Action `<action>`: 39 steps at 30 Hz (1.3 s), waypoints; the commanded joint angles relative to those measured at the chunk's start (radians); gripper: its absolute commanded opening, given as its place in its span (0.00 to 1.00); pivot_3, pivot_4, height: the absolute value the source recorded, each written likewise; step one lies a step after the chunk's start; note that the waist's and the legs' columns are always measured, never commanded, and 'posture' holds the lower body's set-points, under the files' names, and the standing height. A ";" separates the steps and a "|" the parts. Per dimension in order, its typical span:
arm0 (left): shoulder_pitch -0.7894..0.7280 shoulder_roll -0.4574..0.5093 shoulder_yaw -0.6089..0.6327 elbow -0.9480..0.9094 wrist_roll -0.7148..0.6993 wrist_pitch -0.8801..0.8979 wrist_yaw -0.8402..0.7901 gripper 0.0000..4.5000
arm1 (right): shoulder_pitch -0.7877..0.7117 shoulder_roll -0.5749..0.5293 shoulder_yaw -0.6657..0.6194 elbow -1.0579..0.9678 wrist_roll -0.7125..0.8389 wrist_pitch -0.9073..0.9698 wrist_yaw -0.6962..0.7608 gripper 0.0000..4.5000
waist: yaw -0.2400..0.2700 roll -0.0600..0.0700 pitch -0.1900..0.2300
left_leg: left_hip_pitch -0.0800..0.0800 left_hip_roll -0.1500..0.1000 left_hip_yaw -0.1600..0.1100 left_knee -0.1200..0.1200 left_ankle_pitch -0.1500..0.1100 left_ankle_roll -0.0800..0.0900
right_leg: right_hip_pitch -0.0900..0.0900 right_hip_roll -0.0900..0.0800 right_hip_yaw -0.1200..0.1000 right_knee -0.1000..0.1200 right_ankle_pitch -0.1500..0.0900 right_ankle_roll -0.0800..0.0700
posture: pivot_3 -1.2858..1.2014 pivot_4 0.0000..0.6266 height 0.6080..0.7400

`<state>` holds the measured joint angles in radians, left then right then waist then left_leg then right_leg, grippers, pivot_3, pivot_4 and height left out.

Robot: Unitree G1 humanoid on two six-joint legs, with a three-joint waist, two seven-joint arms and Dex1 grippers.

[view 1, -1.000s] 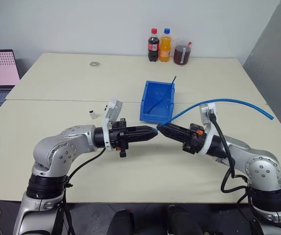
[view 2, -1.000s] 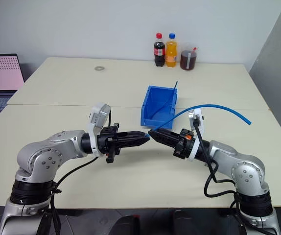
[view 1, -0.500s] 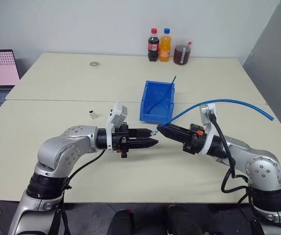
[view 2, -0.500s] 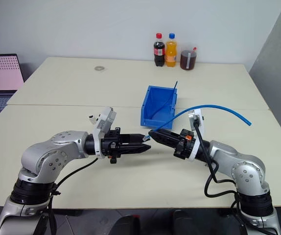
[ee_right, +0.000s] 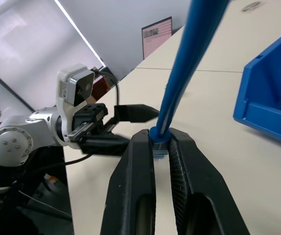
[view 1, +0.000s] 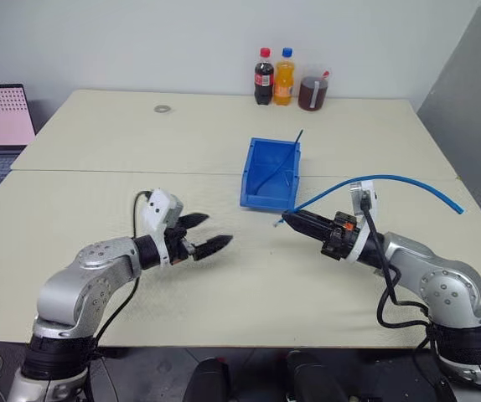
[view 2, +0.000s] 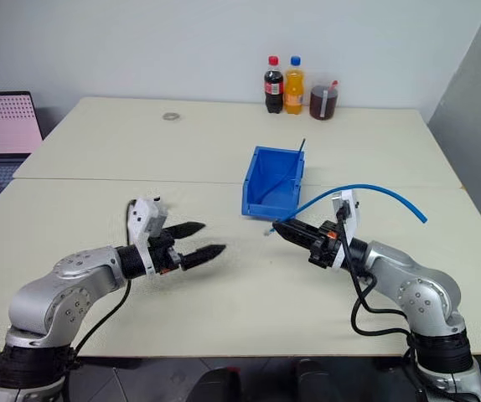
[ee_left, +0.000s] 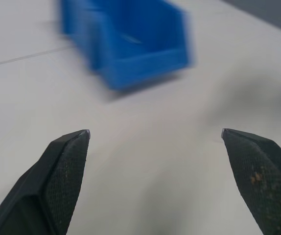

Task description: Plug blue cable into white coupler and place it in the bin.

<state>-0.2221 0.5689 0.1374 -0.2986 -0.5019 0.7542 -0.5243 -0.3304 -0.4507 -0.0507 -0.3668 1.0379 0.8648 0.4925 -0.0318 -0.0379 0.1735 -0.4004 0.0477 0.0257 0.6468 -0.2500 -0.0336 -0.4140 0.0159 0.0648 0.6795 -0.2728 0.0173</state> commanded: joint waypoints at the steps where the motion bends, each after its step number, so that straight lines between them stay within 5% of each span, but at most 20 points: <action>1: -0.019 -0.048 0.065 0.030 0.124 -0.019 0.223 1.00 | 0.003 -0.008 -0.026 -0.009 -0.020 -0.027 0.024 0.03 | 0.000 0.000 0.000 | 0.000 0.000 0.000 0.000 0.000 0.000 | 0.000 0.000 0.000 0.000 0.000 0.000 | 0.52 0.24 1.00; 8: -0.151 -0.164 0.068 0.194 0.278 0.034 0.504 1.00 | -0.026 0.002 -0.016 0.012 -0.053 -0.026 0.045 0.03 | 0.002 -0.001 0.000 | 0.000 -0.001 0.000 0.000 0.000 0.000 | 0.000 0.000 0.000 0.000 0.000 0.000 | 0.52 0.24 1.00; 22: -0.397 -0.210 0.052 0.555 0.354 -0.032 0.549 1.00 | -0.027 0.015 -0.026 -0.002 -0.064 -0.017 0.043 0.03 | 0.001 -0.001 0.000 | 0.000 -0.002 0.000 0.000 0.000 0.000 | 0.000 0.000 -0.001 0.000 0.001 0.000 | 0.52 0.24 1.00; 39: -0.390 -0.315 0.075 0.520 0.390 -0.079 0.658 1.00 | -0.016 0.015 -0.029 -0.014 -0.063 -0.012 0.039 0.03 | 0.001 -0.001 0.000 | -0.001 -0.002 0.000 0.000 0.000 0.000 | 0.000 0.000 -0.001 0.000 0.002 0.000 | 0.52 0.24 1.00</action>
<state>-0.6096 0.2557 0.1955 0.2749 -0.1256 0.6870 0.1132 -0.3417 -0.4325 -0.0567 -0.3448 0.9641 0.8596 0.5256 -0.0304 -0.0388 0.1735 -0.4011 0.0459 0.0256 0.6466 -0.2499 -0.0339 -0.4138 0.0160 0.0639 0.6800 -0.2712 0.0171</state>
